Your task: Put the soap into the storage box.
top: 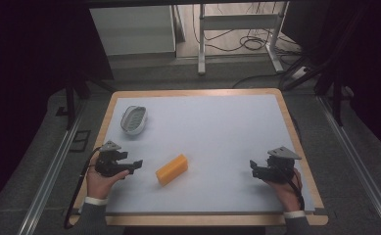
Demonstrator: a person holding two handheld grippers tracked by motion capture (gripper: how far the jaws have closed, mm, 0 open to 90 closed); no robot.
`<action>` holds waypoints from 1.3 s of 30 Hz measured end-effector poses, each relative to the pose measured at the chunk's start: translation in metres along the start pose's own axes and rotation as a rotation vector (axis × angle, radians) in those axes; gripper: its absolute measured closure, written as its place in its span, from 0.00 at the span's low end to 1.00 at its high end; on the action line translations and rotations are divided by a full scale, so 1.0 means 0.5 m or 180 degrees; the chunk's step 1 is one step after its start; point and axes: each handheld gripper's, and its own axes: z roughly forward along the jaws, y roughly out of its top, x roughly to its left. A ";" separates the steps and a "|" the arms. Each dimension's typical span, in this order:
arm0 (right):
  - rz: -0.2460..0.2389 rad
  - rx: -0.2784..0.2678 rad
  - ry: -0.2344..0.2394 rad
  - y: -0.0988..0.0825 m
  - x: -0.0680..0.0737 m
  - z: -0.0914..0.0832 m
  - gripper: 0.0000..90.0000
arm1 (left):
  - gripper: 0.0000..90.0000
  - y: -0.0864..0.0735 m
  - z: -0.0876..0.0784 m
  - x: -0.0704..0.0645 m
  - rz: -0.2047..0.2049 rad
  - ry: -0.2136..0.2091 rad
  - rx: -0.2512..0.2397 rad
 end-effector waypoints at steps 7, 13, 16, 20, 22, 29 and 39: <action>-0.0116 -0.0035 0.0070 -0.006 0.010 0.002 0.08 | 0.27 0.001 -0.001 0.000 -0.0004 0.0013 0.0011; -0.0038 -0.0065 0.0055 -0.003 0.005 -0.004 0.08 | 0.27 0.001 -0.002 0.000 -0.0003 0.0020 0.0012; 0.0021 -0.0090 -0.0020 -0.004 0.000 -0.007 0.08 | 0.27 0.002 -0.004 -0.004 -0.0003 0.0040 0.0019; 0.0050 -0.0101 -0.0007 -0.008 -0.001 -0.006 0.08 | 0.27 0.004 -0.004 -0.007 0.0034 0.0053 0.0041; 0.0047 -0.0098 0.0007 -0.008 -0.001 -0.006 0.08 | 0.27 0.004 -0.005 -0.008 0.0032 0.0056 0.0038; 0.0051 -0.0068 0.0051 -0.016 -0.001 -0.009 0.08 | 0.26 0.020 -0.022 -0.029 0.0157 0.0145 0.0118; 0.0004 -0.0069 0.0083 -0.018 -0.002 -0.009 0.08 | 0.24 0.048 -0.058 -0.034 0.0265 0.0191 0.0141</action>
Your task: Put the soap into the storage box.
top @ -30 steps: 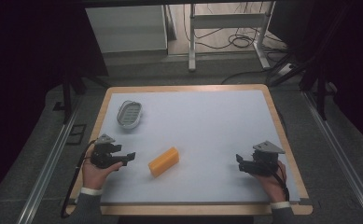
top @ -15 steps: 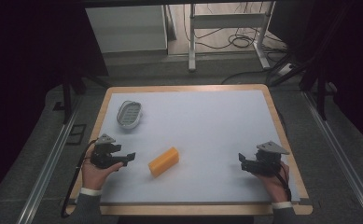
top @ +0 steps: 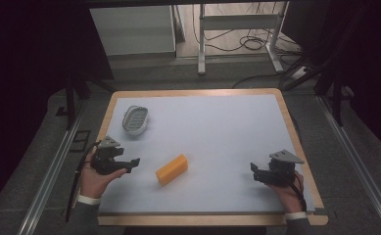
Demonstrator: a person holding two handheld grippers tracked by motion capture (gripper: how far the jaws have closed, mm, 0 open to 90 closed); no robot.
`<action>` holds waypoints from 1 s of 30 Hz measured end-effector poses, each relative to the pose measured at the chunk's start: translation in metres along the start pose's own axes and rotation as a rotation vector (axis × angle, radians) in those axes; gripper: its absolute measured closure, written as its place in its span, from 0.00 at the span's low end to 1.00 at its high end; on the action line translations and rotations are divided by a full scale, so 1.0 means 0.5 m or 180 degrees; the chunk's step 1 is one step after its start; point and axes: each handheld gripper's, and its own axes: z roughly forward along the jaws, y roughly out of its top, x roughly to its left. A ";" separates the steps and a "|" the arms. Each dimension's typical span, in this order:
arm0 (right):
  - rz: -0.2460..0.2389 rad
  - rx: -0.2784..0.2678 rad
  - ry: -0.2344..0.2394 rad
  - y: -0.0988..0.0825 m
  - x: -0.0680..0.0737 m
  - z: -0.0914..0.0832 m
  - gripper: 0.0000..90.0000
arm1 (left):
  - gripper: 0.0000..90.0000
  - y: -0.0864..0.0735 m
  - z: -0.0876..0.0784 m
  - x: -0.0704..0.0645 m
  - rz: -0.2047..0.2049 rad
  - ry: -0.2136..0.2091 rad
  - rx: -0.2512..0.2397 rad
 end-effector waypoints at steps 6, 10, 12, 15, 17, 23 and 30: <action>0.0020 -0.0003 0.0005 -0.001 -0.004 -0.002 0.08 | 0.23 0.014 -0.007 0.005 0.0004 0.0057 -0.0029; 0.0050 0.0027 0.0008 -0.002 -0.005 0.000 0.08 | 0.23 0.026 -0.009 0.002 0.0060 0.0046 -0.0040; 0.0042 0.0032 0.0007 -0.002 -0.004 0.000 0.08 | 0.23 0.033 -0.010 -0.002 0.0091 0.0043 -0.0054; 0.0036 0.0015 0.0016 -0.001 -0.004 -0.002 0.08 | 0.23 0.042 -0.012 -0.007 0.0117 0.0004 -0.0043; 0.0037 0.0018 0.0018 0.000 -0.005 -0.004 0.08 | 0.24 0.047 -0.013 -0.009 0.0136 0.0006 -0.0031; 0.0010 0.0023 0.0030 0.001 -0.004 -0.004 0.08 | 0.24 0.059 -0.009 -0.017 0.0223 -0.0040 0.0023; -0.0006 0.0003 0.0031 0.002 -0.005 -0.007 0.08 | 0.23 0.074 -0.007 -0.027 0.0280 -0.0088 0.0074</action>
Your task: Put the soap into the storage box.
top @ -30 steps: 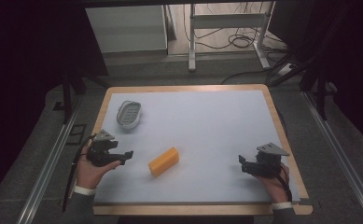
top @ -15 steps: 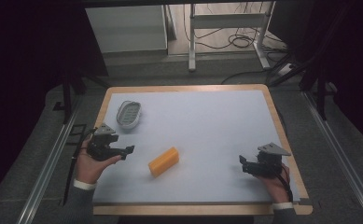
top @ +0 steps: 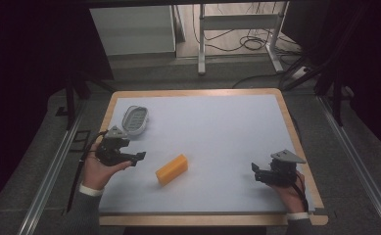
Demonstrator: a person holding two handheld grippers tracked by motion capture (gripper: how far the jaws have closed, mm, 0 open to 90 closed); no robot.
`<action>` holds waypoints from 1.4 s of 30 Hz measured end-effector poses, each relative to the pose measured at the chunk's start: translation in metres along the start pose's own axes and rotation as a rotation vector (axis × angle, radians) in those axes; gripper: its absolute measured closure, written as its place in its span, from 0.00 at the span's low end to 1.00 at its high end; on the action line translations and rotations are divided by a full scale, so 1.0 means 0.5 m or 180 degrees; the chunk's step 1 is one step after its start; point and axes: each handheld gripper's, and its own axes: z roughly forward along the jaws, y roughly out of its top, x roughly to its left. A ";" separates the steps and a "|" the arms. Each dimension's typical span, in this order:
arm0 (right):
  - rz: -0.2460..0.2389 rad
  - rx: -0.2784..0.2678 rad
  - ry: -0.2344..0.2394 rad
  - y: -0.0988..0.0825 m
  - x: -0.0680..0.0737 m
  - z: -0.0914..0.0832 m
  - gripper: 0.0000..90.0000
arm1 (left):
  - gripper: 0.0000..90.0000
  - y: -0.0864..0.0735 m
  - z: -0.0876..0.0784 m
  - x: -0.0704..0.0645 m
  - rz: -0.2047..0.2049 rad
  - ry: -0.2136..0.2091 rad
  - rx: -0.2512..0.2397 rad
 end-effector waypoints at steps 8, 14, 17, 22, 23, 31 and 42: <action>-0.0031 0.0005 -0.0007 0.001 0.002 -0.001 0.08 | 0.22 0.021 0.010 -0.013 0.0110 -0.0050 0.0013; -0.0037 -0.0007 -0.0025 0.002 -0.001 -0.004 0.08 | 0.21 0.033 0.014 -0.022 0.0115 -0.0103 0.0032; -0.0029 -0.0001 -0.0040 0.002 -0.001 -0.005 0.08 | 0.21 0.041 0.016 -0.030 0.0137 -0.0134 0.0046; -0.0034 -0.0009 -0.0044 0.004 0.001 -0.008 0.08 | 0.21 0.052 0.023 -0.043 0.0223 -0.0172 0.0080; -0.0036 -0.0012 -0.0037 0.005 0.002 -0.008 0.08 | 0.21 0.055 0.026 -0.046 0.0247 -0.0177 0.0100; -0.0017 -0.0005 -0.0053 0.005 -0.001 -0.009 0.08 | 0.22 0.064 0.045 -0.071 0.0306 -0.0229 0.0108; -0.0027 0.0013 -0.0065 0.004 -0.003 -0.010 0.08 | 0.22 0.066 0.072 -0.098 0.0402 -0.0323 0.0270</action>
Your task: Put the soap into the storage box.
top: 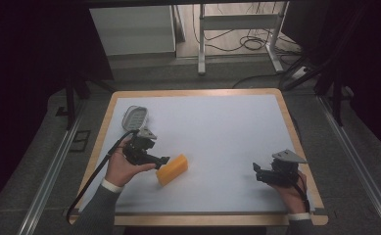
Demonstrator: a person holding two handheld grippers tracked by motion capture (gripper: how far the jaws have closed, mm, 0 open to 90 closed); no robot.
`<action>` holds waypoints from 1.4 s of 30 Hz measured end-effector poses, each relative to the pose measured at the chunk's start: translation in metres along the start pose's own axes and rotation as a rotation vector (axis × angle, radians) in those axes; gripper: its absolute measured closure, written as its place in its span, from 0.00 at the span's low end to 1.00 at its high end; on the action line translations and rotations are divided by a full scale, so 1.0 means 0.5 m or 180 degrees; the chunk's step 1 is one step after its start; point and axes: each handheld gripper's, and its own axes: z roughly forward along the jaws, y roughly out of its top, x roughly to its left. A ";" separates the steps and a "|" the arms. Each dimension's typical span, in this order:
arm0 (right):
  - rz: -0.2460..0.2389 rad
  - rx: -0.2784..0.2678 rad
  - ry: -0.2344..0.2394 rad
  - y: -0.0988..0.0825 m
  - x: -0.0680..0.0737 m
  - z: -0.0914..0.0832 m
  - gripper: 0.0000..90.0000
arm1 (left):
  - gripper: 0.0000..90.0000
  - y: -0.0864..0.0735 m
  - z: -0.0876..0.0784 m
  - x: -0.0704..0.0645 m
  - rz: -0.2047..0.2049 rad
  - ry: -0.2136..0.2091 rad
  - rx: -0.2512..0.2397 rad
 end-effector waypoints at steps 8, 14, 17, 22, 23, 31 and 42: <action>-0.0021 0.0017 -0.0005 0.000 0.002 0.000 0.08 | 0.23 0.003 0.016 -0.023 0.0084 -0.0047 0.0041; -0.0029 0.0041 -0.0009 -0.002 0.002 0.002 0.08 | 0.24 0.004 0.044 -0.034 0.0099 -0.0101 0.0150; -0.0031 0.0043 -0.0014 -0.002 0.001 0.003 0.08 | 0.24 0.003 0.053 -0.037 0.0121 -0.0097 0.0178; -0.0034 0.0074 -0.0021 -0.003 0.002 0.005 0.08 | 0.26 0.002 0.066 -0.040 0.0130 -0.0141 0.0246; -0.0035 0.0076 -0.0022 -0.003 0.002 0.006 0.08 | 0.27 0.002 0.072 -0.042 0.0132 -0.0146 0.0270; -0.0045 0.0098 -0.0024 -0.004 0.002 0.006 0.08 | 0.33 -0.010 0.102 -0.050 0.0145 -0.0217 0.0416; -0.0039 0.0144 -0.0005 -0.005 0.003 0.010 0.08 | 0.54 -0.014 0.136 -0.045 0.0123 -0.0309 0.0652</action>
